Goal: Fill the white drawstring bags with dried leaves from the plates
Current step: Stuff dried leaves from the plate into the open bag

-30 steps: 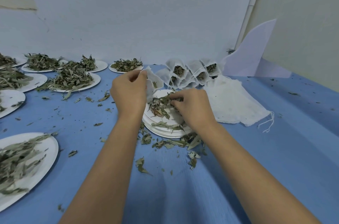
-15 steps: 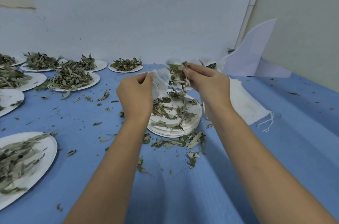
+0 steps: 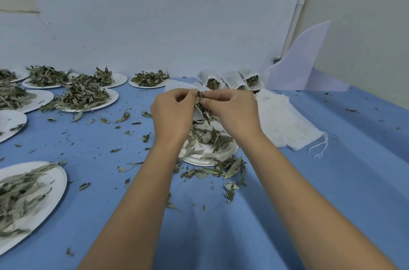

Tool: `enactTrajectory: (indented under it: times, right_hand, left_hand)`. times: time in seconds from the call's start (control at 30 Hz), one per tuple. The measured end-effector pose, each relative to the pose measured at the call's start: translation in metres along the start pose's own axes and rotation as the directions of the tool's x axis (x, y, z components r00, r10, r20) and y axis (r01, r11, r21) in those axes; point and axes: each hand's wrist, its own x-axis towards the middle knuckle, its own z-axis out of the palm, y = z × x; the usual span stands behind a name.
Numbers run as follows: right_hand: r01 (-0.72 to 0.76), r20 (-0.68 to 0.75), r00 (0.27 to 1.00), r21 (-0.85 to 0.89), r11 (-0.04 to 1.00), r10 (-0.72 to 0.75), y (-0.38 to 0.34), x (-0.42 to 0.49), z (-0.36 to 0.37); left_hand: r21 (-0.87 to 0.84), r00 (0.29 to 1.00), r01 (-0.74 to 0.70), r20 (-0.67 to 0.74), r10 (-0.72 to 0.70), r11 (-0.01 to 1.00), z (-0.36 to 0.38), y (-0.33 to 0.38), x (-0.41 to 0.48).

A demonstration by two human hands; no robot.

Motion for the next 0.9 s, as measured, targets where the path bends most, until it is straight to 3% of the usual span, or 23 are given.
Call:
enactTrajectory:
  times: [0.2,0.33,0.57,0.8,0.9]
  right_hand:
    - [-0.012,0.005,1.000,-0.087,0.996,0.012,0.004,0.002,-0.002]
    - [0.039,0.020,0.999,-0.174,0.984,-0.036,0.009,0.001,-0.001]
    - [-0.175,-0.013,0.983,0.202,0.964,0.181,0.008,0.003,0.002]
    - [-0.340,0.096,0.938,0.437,0.833,0.332,-0.002,0.004,0.001]
    - [-0.354,0.115,0.934,0.430,0.831,0.339,-0.007,0.004,-0.001]
  left_hand:
    - [-0.205,0.986,0.109,0.144,-0.080,0.973,0.001,-0.004,0.001]
    - [-0.235,0.979,0.095,0.197,-0.048,0.967,0.005,0.000,-0.003]
    - [-0.163,0.967,-0.002,0.250,0.043,0.987,0.010,0.005,-0.003]
    - [-0.048,0.938,-0.063,0.338,0.076,0.997,0.006,0.003,-0.005]
    - [-0.063,0.950,-0.093,0.293,0.108,0.994,0.005,0.001,-0.004]
